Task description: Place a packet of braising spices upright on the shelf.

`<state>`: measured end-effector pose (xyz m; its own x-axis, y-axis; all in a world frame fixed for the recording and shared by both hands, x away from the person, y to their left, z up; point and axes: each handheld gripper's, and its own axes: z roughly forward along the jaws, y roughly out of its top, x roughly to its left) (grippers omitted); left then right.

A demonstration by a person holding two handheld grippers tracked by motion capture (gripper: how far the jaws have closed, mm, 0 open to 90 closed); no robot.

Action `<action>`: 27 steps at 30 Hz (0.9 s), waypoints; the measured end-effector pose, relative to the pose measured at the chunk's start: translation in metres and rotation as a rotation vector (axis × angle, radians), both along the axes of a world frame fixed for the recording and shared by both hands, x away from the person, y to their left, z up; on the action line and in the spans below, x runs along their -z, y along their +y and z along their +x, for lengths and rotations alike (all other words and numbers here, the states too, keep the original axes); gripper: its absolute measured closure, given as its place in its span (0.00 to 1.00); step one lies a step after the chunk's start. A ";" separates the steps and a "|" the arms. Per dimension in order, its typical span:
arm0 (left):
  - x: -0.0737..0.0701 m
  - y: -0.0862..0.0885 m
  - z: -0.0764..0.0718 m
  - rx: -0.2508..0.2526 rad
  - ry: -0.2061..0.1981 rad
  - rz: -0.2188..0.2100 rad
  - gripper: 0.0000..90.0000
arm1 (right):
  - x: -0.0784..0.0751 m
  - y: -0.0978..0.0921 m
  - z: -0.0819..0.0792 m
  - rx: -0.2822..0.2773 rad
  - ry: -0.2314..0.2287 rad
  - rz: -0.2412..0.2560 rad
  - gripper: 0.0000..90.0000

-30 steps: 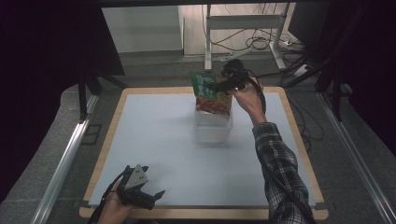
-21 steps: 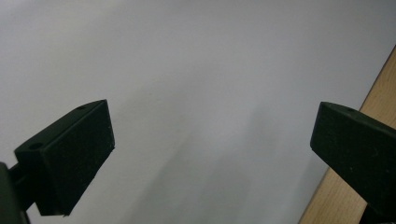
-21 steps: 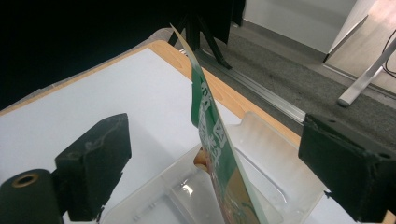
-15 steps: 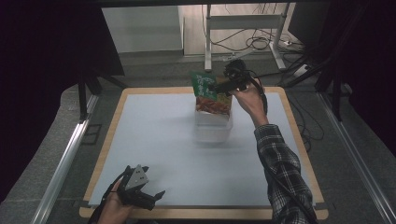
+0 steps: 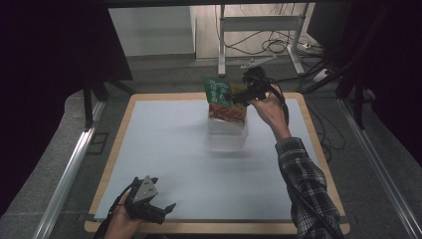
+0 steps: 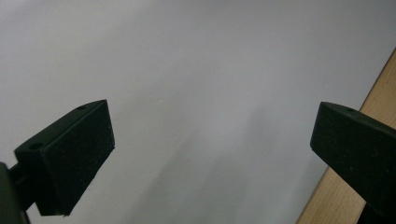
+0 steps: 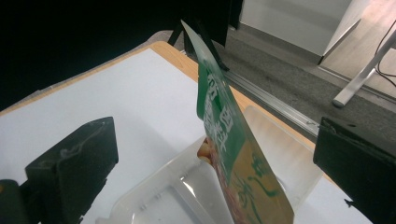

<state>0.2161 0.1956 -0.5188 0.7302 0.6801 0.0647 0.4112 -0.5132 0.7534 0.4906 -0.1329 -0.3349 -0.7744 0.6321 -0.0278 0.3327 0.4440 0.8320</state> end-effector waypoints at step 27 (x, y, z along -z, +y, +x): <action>0.001 -0.002 0.000 0.005 -0.001 0.013 0.00 | 0.024 -0.031 -0.018 0.032 0.013 0.015 0.00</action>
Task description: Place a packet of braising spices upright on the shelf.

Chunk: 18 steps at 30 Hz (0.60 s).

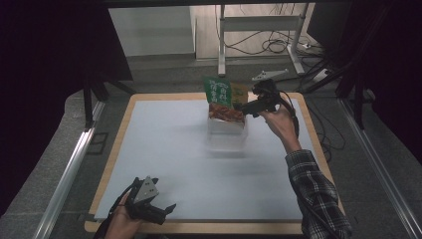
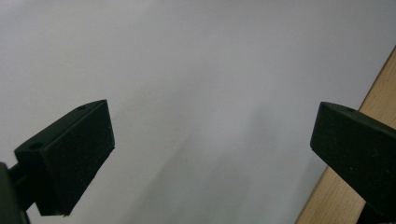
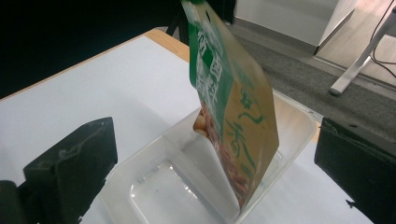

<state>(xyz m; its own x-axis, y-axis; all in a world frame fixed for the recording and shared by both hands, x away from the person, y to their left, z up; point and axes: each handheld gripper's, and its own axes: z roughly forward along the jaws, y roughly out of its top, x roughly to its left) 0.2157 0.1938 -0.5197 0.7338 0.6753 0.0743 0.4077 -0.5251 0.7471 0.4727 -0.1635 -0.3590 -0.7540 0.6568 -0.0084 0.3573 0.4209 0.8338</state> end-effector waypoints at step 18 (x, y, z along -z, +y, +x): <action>0.000 0.000 -0.001 -0.004 -0.003 -0.005 0.00 | 0.007 -0.017 -0.022 -0.006 0.010 -0.009 0.00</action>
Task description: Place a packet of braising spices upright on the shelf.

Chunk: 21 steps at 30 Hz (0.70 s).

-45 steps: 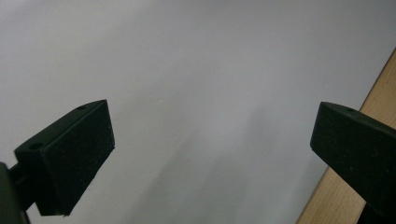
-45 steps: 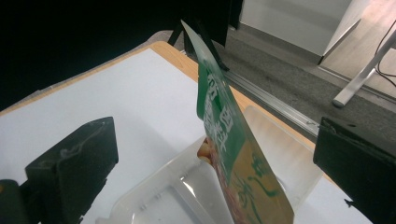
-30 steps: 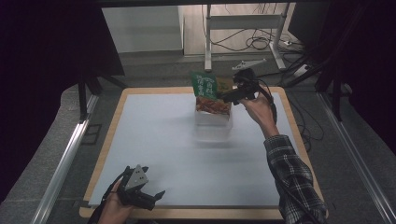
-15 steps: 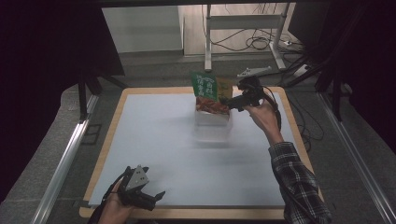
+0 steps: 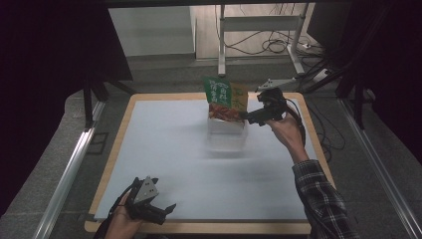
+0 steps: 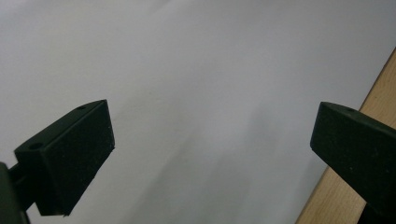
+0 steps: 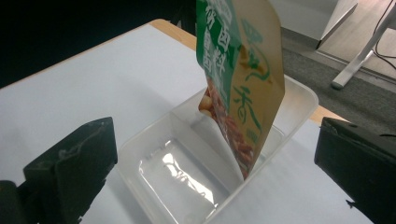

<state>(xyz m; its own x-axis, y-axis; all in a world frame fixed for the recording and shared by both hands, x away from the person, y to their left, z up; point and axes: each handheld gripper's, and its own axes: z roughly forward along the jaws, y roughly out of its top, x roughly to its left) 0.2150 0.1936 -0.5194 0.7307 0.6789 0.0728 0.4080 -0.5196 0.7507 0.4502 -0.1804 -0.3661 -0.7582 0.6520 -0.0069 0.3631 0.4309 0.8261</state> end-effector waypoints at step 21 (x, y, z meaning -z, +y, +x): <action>0.000 -0.001 0.000 0.003 0.000 -0.007 0.00 | 0.019 -0.018 -0.040 0.027 0.004 -0.032 0.00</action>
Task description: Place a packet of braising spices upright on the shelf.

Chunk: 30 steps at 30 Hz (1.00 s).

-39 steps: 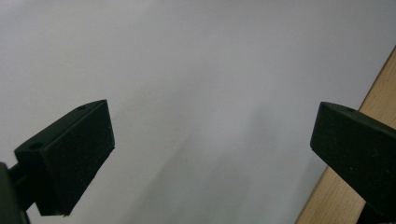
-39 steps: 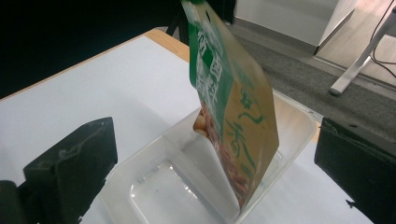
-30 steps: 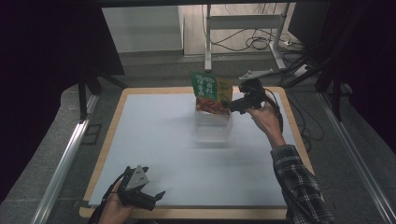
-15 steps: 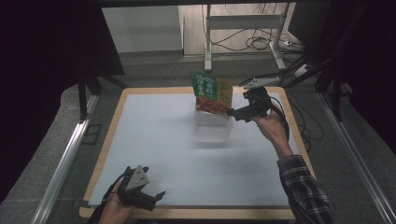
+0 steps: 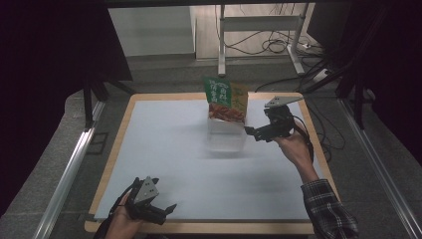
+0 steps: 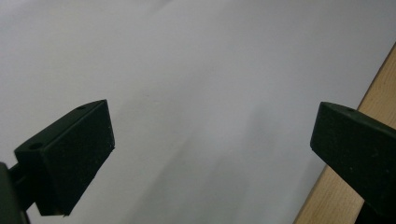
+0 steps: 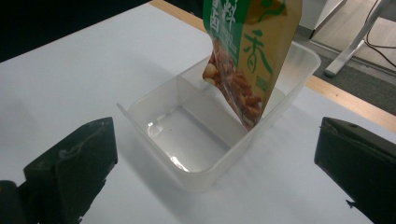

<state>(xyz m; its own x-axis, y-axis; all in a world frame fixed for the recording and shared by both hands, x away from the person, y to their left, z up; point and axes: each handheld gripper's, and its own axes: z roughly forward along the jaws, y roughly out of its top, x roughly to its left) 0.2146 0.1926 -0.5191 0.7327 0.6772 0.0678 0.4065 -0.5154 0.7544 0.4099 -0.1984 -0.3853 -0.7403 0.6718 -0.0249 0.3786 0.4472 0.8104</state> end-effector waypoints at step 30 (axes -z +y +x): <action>0.001 -0.001 0.000 0.009 0.002 0.002 0.00 | 0.036 -0.015 -0.051 0.005 0.001 -0.024 0.00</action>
